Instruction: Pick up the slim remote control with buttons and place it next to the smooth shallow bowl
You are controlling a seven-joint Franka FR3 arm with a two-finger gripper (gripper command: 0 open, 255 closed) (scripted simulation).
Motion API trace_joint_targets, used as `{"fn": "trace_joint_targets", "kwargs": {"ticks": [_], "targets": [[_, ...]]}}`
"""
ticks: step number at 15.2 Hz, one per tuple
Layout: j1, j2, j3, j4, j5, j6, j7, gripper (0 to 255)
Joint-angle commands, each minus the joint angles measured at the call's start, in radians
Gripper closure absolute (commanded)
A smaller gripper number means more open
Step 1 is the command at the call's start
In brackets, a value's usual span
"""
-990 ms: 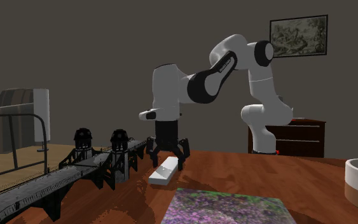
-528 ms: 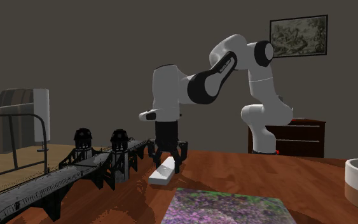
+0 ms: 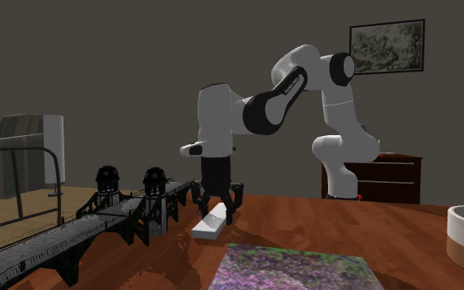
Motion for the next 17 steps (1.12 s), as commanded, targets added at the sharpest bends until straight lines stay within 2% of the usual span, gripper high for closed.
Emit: {"fn": "trace_joint_targets", "kwargs": {"ticks": [1,17], "targets": [[0.0,0.001,0.0,-0.001,0.0,-0.001,0.001,255],[0.003,-0.094,-0.005,0.094,-0.017,-0.19,0.015,255]]}}
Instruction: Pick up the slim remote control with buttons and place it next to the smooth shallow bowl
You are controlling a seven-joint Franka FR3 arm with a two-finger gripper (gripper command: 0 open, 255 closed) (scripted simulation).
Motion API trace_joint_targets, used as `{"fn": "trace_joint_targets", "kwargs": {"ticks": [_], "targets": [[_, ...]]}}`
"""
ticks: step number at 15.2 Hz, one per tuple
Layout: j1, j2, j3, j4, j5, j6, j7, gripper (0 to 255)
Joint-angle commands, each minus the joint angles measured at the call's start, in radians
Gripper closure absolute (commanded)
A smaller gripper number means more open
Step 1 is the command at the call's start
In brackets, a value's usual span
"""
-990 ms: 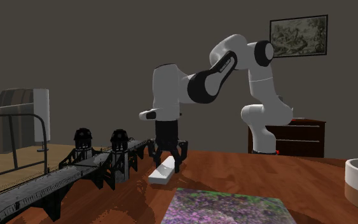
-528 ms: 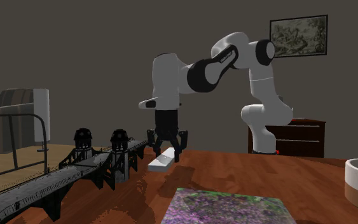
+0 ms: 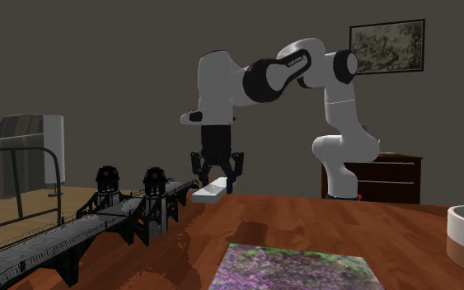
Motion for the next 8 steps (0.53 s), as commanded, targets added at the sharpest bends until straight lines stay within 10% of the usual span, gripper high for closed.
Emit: {"fn": "trace_joint_targets", "kwargs": {"ticks": [1,8], "targets": [[-0.001,-0.008,-0.001,0.016,-0.001,-0.024,0.0,255],[0.0,-0.033,-0.002,0.078,-0.006,-0.111,0.004,255]]}}
